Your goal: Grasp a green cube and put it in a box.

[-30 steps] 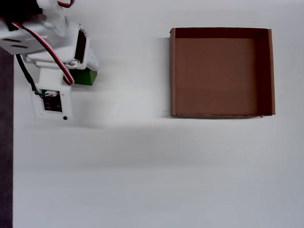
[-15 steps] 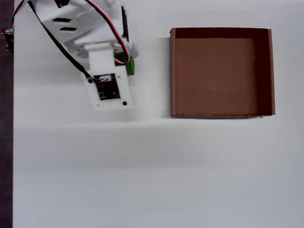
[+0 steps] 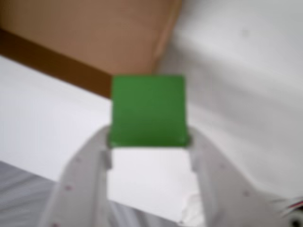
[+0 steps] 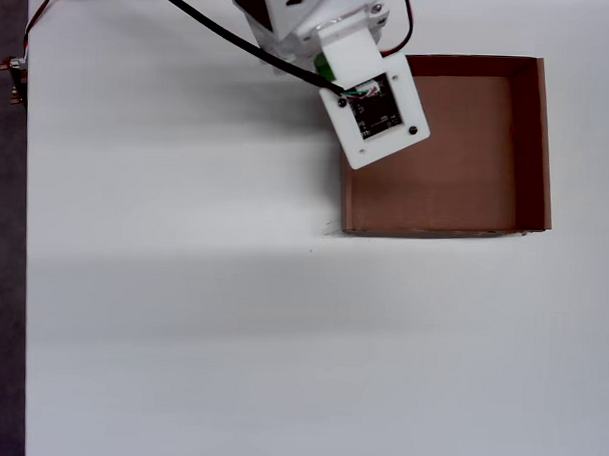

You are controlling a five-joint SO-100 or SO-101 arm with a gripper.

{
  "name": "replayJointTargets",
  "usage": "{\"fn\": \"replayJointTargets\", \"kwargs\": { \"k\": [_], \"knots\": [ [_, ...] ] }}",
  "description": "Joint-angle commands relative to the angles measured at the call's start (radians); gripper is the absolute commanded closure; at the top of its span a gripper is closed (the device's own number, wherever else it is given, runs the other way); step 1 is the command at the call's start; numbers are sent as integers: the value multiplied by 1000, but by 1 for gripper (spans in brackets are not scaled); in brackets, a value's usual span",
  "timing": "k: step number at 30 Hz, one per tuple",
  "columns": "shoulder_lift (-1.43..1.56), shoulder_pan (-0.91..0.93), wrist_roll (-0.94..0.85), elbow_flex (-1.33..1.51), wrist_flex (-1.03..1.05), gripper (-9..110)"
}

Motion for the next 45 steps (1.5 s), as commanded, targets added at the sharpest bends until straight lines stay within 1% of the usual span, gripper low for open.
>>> {"fn": "replayJointTargets", "kwargs": {
  "k": [1,6,18,35,45],
  "knots": [
    [-41,-25,5,-123,6,86],
    [-149,-41,6,-213,5,86],
    [-333,-94,23,-321,5,86],
    [-486,-150,34,-370,-8,86],
    [-514,-147,35,-380,-18,85]
  ]
}}
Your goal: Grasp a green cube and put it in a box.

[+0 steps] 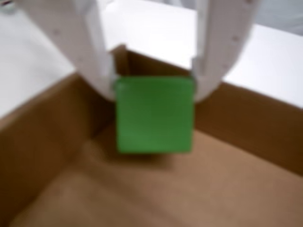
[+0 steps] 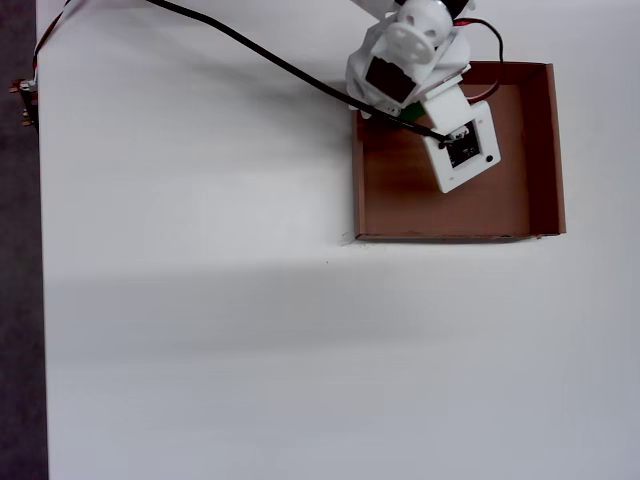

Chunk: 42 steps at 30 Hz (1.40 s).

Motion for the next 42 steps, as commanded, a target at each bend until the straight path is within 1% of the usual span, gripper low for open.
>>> {"fn": "replayJointTargets", "kwargs": {
  "k": [1,4,12,18,22,28,31,37,38,42],
  "knots": [
    [8,-15,5,-46,-11,84],
    [11,-12,5,-44,-11,81],
    [75,9,5,-14,-3,81],
    [310,77,5,67,66,81],
    [508,158,5,207,74,81],
    [796,367,5,509,69,80],
    [907,522,-3,649,54,80],
    [1080,802,-6,842,20,80],
    [1155,864,-6,940,-8,80],
    [1308,934,-8,1134,-71,80]
  ]
}}
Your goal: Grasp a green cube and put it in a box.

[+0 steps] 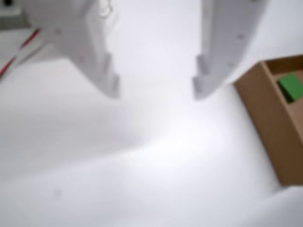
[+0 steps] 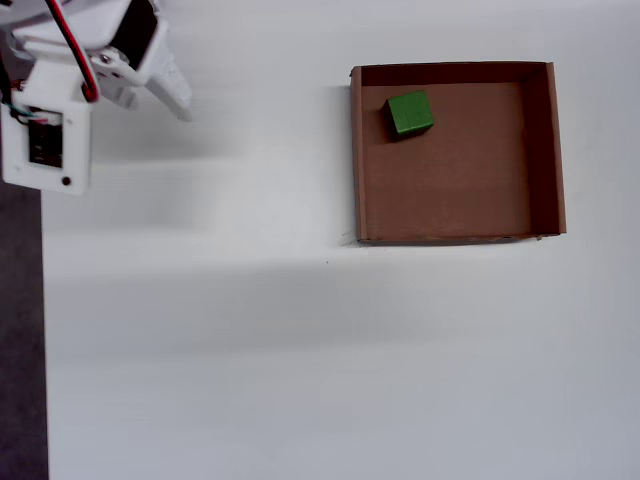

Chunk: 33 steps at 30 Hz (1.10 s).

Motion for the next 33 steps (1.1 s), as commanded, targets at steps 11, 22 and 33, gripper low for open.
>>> {"fn": "replayJointTargets", "kwargs": {
  "k": [11,22,33],
  "knots": [
    [558,189,-9,565,-81,80],
    [844,245,2,738,-12,80],
    [848,253,3,741,3,80]
  ]
}}
